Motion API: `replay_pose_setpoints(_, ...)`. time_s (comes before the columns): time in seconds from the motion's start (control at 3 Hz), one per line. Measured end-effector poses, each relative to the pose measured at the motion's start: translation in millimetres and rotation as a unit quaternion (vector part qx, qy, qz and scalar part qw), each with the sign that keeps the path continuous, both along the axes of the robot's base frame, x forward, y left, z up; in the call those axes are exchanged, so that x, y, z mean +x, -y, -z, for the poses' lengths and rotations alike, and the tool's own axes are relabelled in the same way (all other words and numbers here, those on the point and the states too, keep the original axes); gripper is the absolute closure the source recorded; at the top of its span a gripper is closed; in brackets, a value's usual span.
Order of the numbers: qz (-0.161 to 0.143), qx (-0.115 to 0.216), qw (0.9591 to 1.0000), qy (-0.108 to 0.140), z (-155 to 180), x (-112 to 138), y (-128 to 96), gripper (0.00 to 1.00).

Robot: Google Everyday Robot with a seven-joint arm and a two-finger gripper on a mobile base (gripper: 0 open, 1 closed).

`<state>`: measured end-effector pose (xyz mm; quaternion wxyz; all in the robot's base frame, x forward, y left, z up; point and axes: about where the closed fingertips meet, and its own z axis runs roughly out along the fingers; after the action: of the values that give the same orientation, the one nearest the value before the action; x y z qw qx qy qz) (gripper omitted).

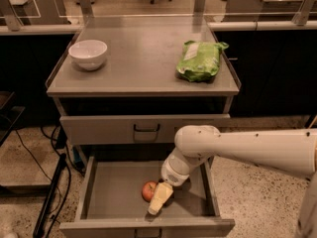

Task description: Pick apple from middle drawer and place on counter

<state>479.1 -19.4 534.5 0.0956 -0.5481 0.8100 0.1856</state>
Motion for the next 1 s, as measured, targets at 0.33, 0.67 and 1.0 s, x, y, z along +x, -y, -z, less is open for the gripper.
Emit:
replay_pose_setpoints(0.33, -0.005, 0.002, 1.0, -0.007, 6.7, -2.9, -2.6, 0.0)
replay_pose_setpoints(0.67, 0.001, 0.005, 1.0, -0.009, 24.1, 9.0, -16.4, 0.0)
replay_pose_setpoints(1.0, 0.019, 0.006, 0.9998, -0.009, 50.0, 26.4, -31.2, 0.0)
